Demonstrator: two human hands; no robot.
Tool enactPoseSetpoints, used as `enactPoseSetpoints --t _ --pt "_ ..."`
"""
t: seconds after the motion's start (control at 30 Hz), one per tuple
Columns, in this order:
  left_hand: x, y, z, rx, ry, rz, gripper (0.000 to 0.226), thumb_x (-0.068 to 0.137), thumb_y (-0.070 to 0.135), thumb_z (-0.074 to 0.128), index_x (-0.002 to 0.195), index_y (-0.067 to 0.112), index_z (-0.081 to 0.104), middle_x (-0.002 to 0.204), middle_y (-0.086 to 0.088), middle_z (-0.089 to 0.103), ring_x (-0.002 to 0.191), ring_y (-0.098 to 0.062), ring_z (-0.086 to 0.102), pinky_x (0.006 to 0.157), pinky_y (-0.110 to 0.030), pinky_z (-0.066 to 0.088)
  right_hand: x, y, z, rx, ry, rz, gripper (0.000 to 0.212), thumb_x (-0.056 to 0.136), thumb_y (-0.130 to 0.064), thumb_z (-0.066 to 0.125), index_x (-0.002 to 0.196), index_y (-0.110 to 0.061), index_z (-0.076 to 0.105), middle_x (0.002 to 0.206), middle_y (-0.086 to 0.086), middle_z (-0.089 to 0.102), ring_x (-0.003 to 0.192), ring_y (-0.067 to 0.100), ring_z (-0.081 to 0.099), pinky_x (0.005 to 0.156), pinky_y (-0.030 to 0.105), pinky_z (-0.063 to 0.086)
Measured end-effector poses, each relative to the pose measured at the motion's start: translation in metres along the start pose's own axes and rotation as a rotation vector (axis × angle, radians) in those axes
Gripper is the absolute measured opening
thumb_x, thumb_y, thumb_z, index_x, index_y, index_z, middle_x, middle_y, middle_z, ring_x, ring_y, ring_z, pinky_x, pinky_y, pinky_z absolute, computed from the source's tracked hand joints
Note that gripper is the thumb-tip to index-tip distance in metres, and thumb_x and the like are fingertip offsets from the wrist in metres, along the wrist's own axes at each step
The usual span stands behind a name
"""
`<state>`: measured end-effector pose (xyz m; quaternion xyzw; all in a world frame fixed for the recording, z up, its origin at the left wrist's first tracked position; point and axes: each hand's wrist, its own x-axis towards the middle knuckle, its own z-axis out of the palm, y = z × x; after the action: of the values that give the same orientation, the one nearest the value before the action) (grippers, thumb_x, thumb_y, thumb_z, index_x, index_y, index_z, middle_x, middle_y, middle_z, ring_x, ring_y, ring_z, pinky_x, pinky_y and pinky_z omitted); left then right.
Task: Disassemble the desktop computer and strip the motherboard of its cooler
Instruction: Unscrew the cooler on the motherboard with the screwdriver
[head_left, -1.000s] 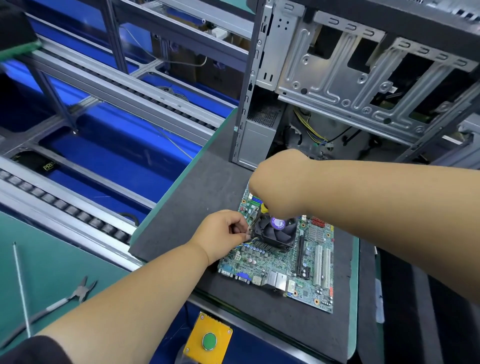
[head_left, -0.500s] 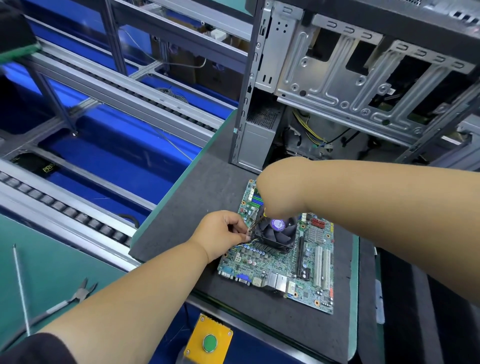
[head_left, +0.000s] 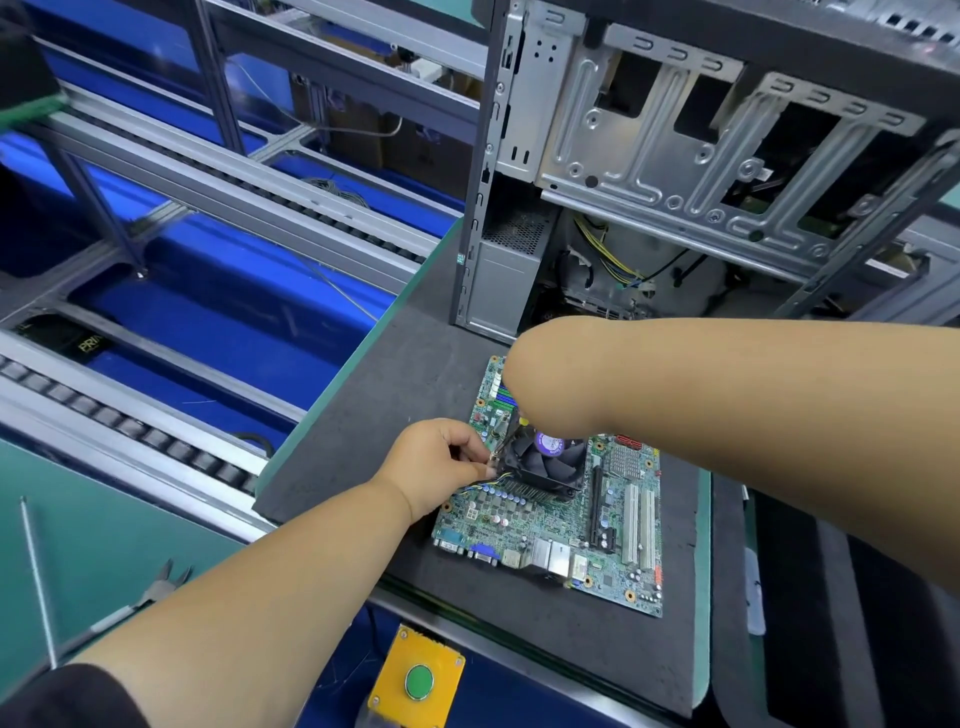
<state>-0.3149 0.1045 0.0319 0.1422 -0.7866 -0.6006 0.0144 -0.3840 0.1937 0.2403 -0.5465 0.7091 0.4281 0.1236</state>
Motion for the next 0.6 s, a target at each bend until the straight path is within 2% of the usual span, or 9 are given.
enactPoseSetpoints --t 0.07,0.17,0.3,0.4,0.47,0.6 --pt "0.000 -0.001 0.000 0.012 0.007 0.004 0.028 0.069 0.009 0.086 0.061 0.029 0.067 0.065 0.007 0.064 0.056 0.003 0.053 0.059 -0.011 0.046 0.000 0.001 -0.001 0.089 0.052 0.059 0.032 0.094 -0.019 0.049 0.062 -0.017 0.042 0.061 -0.002 0.039 0.051 0.014 0.031 0.047 0.024 0.026" --pt "0.001 -0.002 0.000 0.020 0.010 0.008 0.029 0.069 0.009 0.086 0.060 0.029 0.066 0.064 0.010 0.063 0.056 0.003 0.053 0.059 -0.010 0.046 -0.002 0.000 0.001 0.149 0.121 0.121 0.030 0.090 -0.024 0.053 0.062 -0.019 0.045 0.061 -0.004 0.040 0.052 0.014 0.035 0.048 0.022 0.026" --pt "-0.002 0.000 0.001 0.046 0.003 0.019 0.031 0.070 0.009 0.084 0.060 0.030 0.064 0.065 0.011 0.061 0.055 0.003 0.050 0.059 -0.010 0.043 -0.002 -0.009 0.000 0.090 0.105 0.066 0.027 0.082 -0.014 0.058 0.059 -0.020 0.045 0.066 -0.004 0.044 0.051 0.015 0.034 0.047 0.022 0.028" --pt "-0.007 0.003 0.001 0.015 0.016 0.013 0.037 0.071 0.005 0.082 0.058 0.035 0.064 0.063 0.013 0.057 0.052 0.003 0.048 0.052 -0.007 0.041 0.002 -0.019 -0.003 -0.027 0.110 -0.049 0.008 0.084 -0.015 0.058 0.078 -0.020 0.062 0.093 -0.003 0.060 0.053 0.014 0.039 0.044 0.024 0.026" --pt "-0.009 0.005 0.001 -0.040 0.034 0.004 0.044 0.072 0.004 0.080 0.058 0.043 0.066 0.056 0.013 0.057 0.050 0.000 0.048 0.049 -0.007 0.040 0.006 -0.022 -0.005 -0.097 0.109 -0.131 0.013 0.085 -0.020 0.062 0.097 -0.020 0.067 0.102 -0.002 0.061 0.053 0.014 0.039 0.044 0.026 0.025" --pt "-0.011 0.005 0.001 -0.073 0.048 0.023 0.039 0.075 0.002 0.079 0.061 0.036 0.065 0.058 0.019 0.065 0.058 0.006 0.058 0.057 -0.003 0.042 0.005 -0.020 -0.012 -0.191 0.120 -0.218 0.019 0.085 -0.018 0.062 0.104 -0.018 0.064 0.108 -0.001 0.057 0.052 0.015 0.037 0.045 0.027 0.028"
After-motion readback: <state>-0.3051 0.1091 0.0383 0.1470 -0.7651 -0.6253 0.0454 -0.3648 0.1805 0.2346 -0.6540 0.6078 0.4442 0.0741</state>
